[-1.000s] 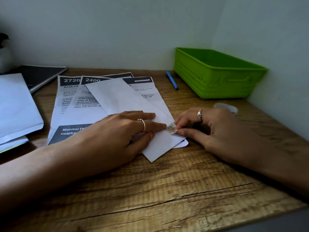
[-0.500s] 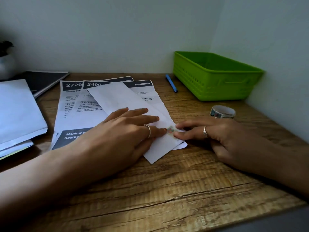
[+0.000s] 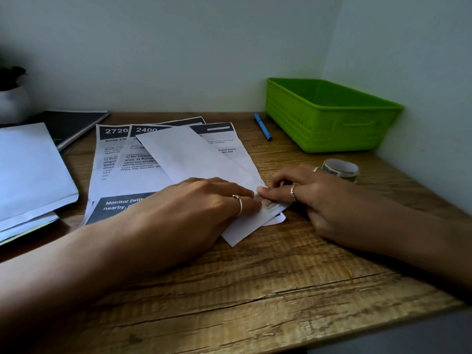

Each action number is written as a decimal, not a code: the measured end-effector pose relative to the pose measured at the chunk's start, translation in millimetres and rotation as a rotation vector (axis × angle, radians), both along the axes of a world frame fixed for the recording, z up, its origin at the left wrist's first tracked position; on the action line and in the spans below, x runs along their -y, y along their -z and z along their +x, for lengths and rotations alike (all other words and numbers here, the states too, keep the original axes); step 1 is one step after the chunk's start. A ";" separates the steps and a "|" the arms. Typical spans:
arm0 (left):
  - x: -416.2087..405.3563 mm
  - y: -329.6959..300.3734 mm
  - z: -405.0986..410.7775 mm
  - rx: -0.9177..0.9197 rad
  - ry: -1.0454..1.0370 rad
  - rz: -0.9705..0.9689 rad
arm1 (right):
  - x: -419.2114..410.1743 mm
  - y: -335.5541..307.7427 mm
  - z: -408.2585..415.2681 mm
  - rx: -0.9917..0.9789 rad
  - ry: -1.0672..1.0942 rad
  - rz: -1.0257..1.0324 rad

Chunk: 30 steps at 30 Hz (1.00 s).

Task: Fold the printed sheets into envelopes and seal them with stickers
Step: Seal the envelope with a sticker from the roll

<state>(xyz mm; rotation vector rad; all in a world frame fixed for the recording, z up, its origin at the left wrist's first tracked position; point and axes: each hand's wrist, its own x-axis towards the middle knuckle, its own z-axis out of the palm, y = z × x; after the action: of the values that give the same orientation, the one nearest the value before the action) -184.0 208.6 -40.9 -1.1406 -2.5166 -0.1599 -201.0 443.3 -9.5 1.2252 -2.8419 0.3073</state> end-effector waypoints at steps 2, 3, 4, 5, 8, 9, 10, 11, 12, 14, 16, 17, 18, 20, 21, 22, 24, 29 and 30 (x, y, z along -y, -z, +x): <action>-1.0 3.1 -0.5 0.011 -0.001 0.039 | -2.6 -0.2 0.7 -0.021 -0.033 -0.010; -1.9 4.1 -0.8 0.019 0.002 0.065 | -4.5 0.2 1.0 -0.035 -0.053 -0.028; -2.5 4.8 -1.4 0.028 0.005 0.088 | -6.9 0.3 1.0 -0.037 -0.068 -0.051; -2.8 5.3 -2.2 0.038 0.005 0.102 | -9.6 0.5 0.9 -0.026 -0.077 -0.074; -2.1 7.9 -4.2 0.055 0.004 0.118 | -15.1 -0.2 0.3 -0.014 -0.114 -0.137; -2.0 8.8 -3.8 0.056 0.004 0.128 | -16.3 0.2 0.0 -0.023 -0.125 -0.151; -2.1 10.3 -4.3 0.059 0.000 0.132 | -17.3 1.1 -0.3 -0.036 -0.129 -0.164; -2.3 10.8 -4.3 0.062 -0.008 0.132 | -18.2 2.0 -0.5 -0.046 -0.128 -0.170; -2.6 11.4 -4.8 0.067 -0.018 0.131 | -19.1 3.1 -0.7 -0.052 -0.128 -0.172; -2.8 10.9 -4.5 0.070 -0.025 0.148 | -19.7 3.8 -0.9 -0.044 -0.134 -0.175; -3.2 8.3 -2.1 0.072 -0.021 0.156 | -20.2 3.2 -0.2 -0.015 -0.144 -0.177; -3.6 6.5 -0.3 0.077 -0.018 0.156 | -20.5 3.4 0.2 -0.002 -0.144 -0.172; -4.0 5.5 0.9 0.082 -0.015 0.156 | -20.9 3.6 0.1 0.008 -0.143 -0.167; -4.0 4.2 2.2 0.090 -0.019 0.149 | -21.6 4.2 -0.3 0.022 -0.143 -0.154; -4.0 3.7 2.5 0.091 -0.027 0.144 | -21.6 3.9 -0.7 0.031 -0.144 -0.139; -4.3 3.1 2.9 0.098 -0.033 0.140 | -21.8 3.7 -0.8 0.043 -0.144 -0.123; -5.6 -1.6 7.7 0.120 -0.039 0.152 | -22.6 2.3 -1.1 0.065 -0.147 -0.102; -9.7 -22.3 27.3 0.160 -0.082 0.138 | -21.8 3.8 1.2 0.021 -0.141 -0.230; -9.9 -24.0 28.7 0.168 -0.079 0.141 | -21.2 5.2 1.1 0.002 -0.130 -0.243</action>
<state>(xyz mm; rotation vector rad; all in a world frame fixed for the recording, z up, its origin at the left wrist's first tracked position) -155.3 218.5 -16.9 -1.0079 -2.6428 -0.4210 -199.9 464.5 -14.7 1.3580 -2.6321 0.6373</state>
